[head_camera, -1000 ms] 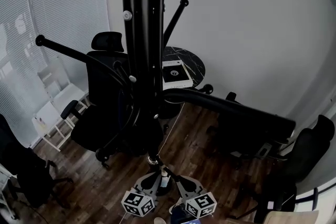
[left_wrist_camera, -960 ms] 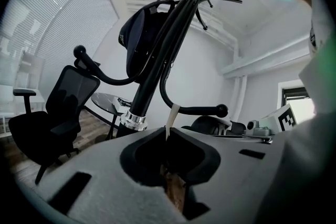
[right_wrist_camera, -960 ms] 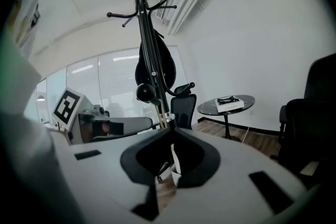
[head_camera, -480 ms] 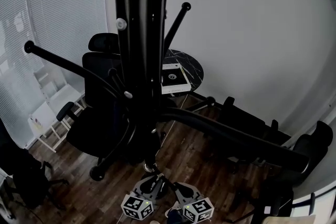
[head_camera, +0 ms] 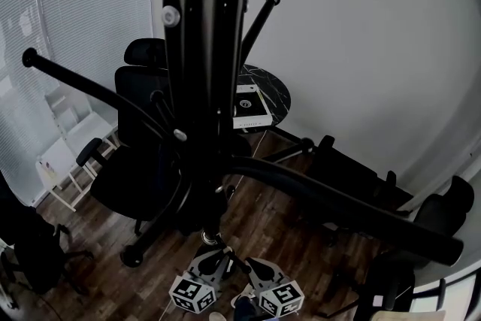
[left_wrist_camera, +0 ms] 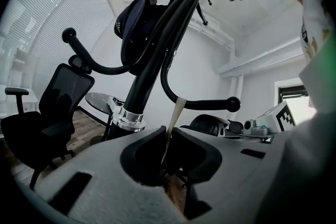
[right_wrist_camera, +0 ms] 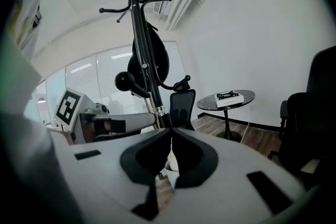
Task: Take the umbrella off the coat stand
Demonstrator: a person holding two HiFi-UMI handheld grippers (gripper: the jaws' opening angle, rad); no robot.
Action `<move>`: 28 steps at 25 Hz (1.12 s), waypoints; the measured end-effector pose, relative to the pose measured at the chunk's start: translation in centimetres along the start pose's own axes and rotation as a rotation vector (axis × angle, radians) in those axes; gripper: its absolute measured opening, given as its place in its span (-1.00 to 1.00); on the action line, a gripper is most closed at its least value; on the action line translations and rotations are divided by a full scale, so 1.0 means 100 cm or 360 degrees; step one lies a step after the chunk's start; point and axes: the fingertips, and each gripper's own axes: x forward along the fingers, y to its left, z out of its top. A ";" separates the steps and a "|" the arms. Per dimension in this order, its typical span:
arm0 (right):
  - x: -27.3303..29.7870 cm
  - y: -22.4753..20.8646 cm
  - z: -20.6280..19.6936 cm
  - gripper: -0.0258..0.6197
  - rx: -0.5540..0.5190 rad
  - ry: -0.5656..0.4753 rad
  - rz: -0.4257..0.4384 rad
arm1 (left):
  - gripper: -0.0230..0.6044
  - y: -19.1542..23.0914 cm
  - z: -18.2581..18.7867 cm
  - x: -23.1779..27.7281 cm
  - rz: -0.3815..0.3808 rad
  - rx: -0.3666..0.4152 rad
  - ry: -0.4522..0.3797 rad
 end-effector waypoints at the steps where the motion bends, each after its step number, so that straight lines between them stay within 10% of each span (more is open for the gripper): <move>1: 0.001 0.000 0.000 -0.88 -0.0001 0.0000 0.0001 | -0.79 -0.001 0.000 0.001 -0.0017 -0.0004 0.0005; 28: 0.037 0.039 -0.003 -0.75 -0.0112 0.0013 0.0194 | -0.86 0.005 0.004 -0.022 -0.0032 -0.0139 -0.0017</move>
